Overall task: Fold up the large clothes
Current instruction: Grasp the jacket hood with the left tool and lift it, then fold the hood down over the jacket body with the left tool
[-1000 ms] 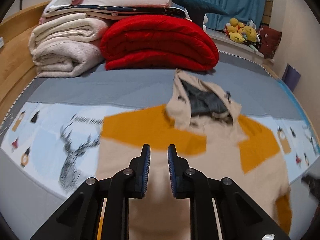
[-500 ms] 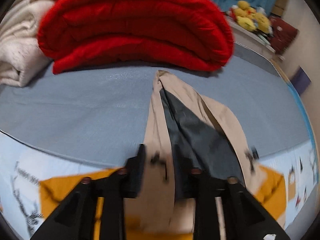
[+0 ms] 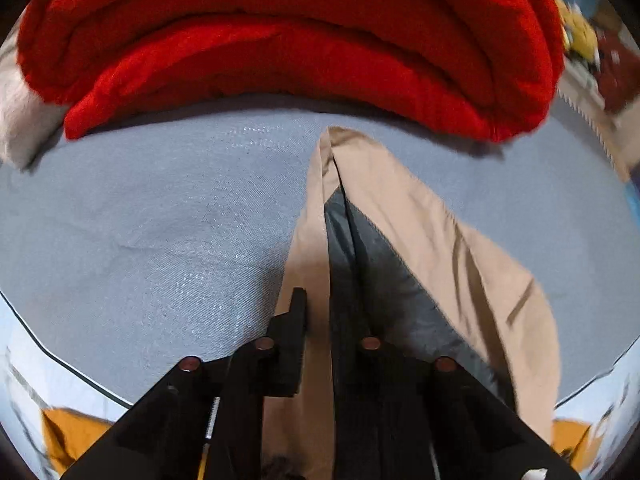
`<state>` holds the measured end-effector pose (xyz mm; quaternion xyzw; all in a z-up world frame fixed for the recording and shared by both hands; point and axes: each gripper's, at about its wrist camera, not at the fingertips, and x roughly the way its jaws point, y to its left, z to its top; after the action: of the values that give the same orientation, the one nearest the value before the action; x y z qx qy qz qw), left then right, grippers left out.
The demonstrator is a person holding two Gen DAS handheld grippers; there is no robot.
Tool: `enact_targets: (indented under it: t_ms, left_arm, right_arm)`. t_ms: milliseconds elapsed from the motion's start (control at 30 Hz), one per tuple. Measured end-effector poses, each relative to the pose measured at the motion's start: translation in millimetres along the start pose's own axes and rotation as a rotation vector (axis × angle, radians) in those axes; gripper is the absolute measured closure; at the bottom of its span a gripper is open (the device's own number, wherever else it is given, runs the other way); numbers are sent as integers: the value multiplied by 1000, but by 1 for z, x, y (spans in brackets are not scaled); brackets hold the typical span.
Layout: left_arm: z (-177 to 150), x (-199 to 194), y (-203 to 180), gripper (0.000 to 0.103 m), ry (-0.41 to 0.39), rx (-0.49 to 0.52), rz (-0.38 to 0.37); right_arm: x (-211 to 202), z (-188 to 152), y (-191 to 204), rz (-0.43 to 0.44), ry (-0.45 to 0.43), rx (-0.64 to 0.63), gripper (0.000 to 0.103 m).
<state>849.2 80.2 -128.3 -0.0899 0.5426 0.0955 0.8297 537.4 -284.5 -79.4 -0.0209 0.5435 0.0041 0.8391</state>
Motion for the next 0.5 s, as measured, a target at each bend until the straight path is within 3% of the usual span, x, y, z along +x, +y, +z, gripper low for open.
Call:
enact_targets:
  t_ms: [100, 233, 367, 500]
  left_arm:
    - [-5, -28, 4, 100, -50, 34, -20]
    - [-35, -101, -5, 101, -145, 138, -105]
    - [-97, -183, -13, 101, -258, 298, -128]
    - [-183, -252, -1, 101, -344, 376, -119]
  right_arm:
    - [-3, 2, -4, 8, -2, 20, 88]
    - [-15, 5, -5, 24, -26, 39, 88]
    - [-33, 7, -3, 51, -62, 62, 88]
    - [-49, 5, -3, 80, -94, 95, 88]
